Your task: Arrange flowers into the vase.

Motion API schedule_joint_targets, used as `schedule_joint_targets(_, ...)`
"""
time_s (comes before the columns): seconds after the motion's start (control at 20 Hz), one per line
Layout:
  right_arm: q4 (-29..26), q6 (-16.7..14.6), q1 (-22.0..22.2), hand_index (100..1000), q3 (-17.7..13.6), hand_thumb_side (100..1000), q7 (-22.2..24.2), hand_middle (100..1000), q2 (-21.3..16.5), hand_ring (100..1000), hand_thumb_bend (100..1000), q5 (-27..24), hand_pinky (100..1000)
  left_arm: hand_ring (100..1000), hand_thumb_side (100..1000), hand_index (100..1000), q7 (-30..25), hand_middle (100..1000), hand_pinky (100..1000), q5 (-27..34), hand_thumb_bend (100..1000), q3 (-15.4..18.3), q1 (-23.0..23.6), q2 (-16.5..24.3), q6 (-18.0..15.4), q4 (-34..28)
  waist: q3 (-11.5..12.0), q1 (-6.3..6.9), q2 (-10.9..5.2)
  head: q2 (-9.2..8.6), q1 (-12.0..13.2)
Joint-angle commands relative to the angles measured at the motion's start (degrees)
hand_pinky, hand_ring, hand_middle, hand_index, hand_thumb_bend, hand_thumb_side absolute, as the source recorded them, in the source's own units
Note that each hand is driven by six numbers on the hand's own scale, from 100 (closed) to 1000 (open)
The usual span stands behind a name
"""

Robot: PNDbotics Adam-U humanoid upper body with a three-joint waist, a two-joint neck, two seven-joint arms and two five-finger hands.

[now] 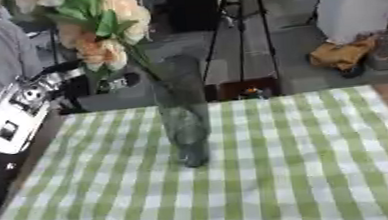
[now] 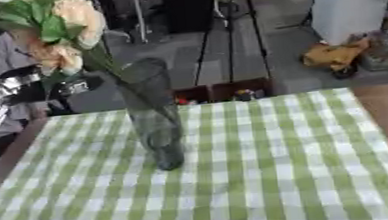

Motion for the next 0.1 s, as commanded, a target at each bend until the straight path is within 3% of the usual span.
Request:
schedule_joint_targets(0.05,-1.5,0.0,-0.3,807,-0.1,1000,-0.4,550,-0.7,650,100,0.2,637,1000,886,1000,-2.8,1000,981,-0.7,442,0.2,-0.7,2.8,0.4,-1.0,0.1,-0.1,-1.61,0.0,-0.2)
schedule_joint_targets(0.1,-1.5,0.0,-0.3,806,0.0,1000,-0.4,550,-0.7,649,100,0.2,636,1000,880,1000,-3.7,1000,997,-1.2,449,0.1,-0.6,3.0,0.6,-1.0,0.1,-0.09,-1.61,0.02,-0.3)
